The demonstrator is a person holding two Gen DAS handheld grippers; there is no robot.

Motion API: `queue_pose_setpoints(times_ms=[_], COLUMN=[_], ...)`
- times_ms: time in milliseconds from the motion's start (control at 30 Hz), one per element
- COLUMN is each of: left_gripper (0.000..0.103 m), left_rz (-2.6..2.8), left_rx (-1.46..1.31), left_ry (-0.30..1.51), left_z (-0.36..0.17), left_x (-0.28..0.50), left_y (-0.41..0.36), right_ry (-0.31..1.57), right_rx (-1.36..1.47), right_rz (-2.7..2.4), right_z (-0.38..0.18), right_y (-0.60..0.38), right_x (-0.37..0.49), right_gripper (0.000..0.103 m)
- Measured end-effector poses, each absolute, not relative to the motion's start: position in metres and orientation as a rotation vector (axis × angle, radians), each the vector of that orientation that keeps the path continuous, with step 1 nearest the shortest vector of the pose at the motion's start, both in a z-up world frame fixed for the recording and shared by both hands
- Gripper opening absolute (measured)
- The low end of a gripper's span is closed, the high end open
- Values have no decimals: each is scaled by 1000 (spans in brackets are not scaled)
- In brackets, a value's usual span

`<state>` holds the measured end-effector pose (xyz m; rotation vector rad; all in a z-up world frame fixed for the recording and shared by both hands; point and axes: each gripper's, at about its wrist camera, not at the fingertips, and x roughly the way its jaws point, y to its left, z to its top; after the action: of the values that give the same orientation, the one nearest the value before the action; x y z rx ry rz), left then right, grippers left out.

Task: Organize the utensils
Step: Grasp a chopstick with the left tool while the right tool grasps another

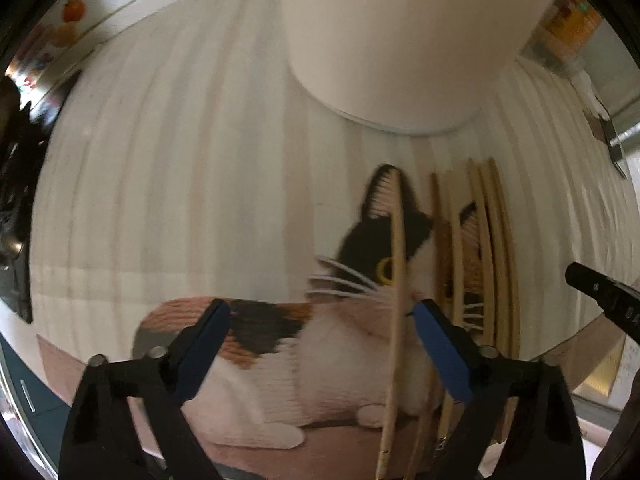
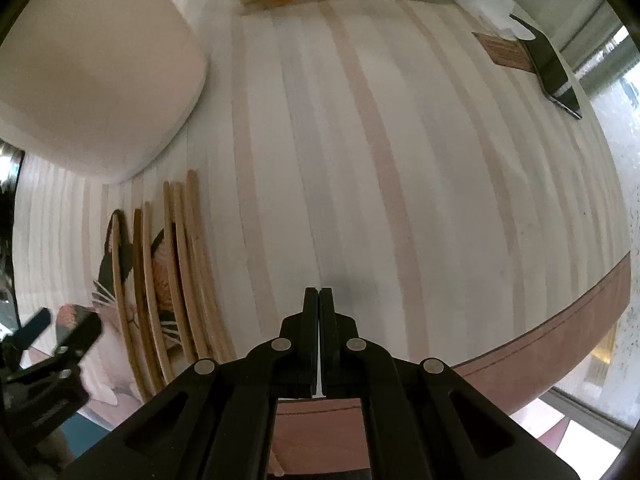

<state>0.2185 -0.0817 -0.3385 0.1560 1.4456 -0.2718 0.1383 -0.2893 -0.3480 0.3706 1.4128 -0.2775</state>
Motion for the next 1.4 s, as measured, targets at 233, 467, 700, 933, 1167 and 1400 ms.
queue_pose_setpoints(times_ms=[233,467,700,933,1167,1400], left_gripper=[21,5,5,5,5,5], left_rz=[-328,-279,-253,-234,-231,-225], left_rx=[216,149,107,101,103,109], left_ry=[1420,1451,1465,1461,1457,1454], left_z=[-338,-336,-337,-333,-335,-337], left_x=[216,226,230,226,226,225], left_y=[-106,-83,-61,-57,-57,-58], right_ry=[1433,1428,1485,1491,1509,1530], right_rx=[448,503,398,231,182,210], right_rz=[-256,-88,-35,-38,-132,-162], right_z=[-351,-344,-355,-358,-357,-350], right_y=[-312,-308,-286,-261,-267,-307], right_x=[135,148,153,170,155,143], right_gripper=[3,24,24,7,7,7])
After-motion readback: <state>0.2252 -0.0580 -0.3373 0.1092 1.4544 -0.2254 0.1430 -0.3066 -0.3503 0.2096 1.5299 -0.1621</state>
